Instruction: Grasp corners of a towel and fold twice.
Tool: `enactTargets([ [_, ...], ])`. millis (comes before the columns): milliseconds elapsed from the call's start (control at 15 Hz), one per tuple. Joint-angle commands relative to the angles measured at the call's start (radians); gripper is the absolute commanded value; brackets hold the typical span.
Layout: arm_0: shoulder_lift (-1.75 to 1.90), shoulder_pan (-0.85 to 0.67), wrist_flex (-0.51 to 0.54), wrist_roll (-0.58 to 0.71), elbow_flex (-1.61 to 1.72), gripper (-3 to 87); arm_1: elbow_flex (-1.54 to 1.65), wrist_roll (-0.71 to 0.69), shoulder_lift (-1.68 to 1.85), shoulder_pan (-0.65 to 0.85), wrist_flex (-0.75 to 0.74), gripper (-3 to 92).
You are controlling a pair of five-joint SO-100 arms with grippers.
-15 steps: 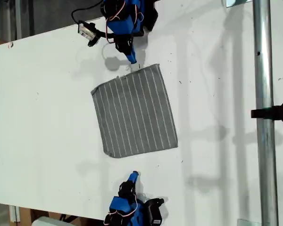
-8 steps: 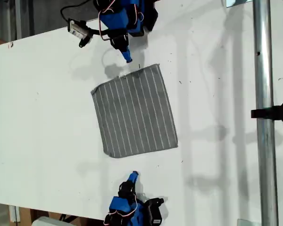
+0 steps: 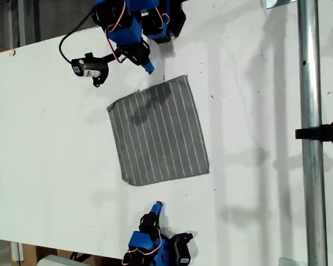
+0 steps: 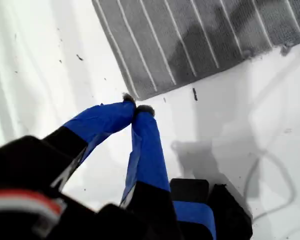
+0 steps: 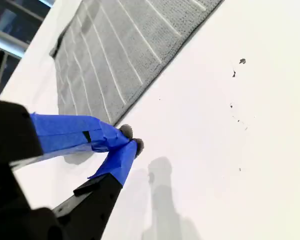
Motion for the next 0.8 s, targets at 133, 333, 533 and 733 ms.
enactTargets([
  [133,0.006,-0.012,-0.025,-0.009,0.003,-2.8,0.005,0.012,-0.069,-0.052,-0.012,23.6],
  [333,0.006,-0.012,-0.025,-0.011,0.003,-2.8,0.11,0.066,-0.239,-0.072,-0.117,34.5],
  [533,0.006,-0.009,-0.025,-0.011,0.003,-2.8,0.322,0.091,-0.247,-0.086,-0.316,32.1],
  [733,0.006,-0.009,-0.025,-0.014,0.003,-2.8,0.485,0.097,-0.236,-0.095,-0.505,30.5],
])
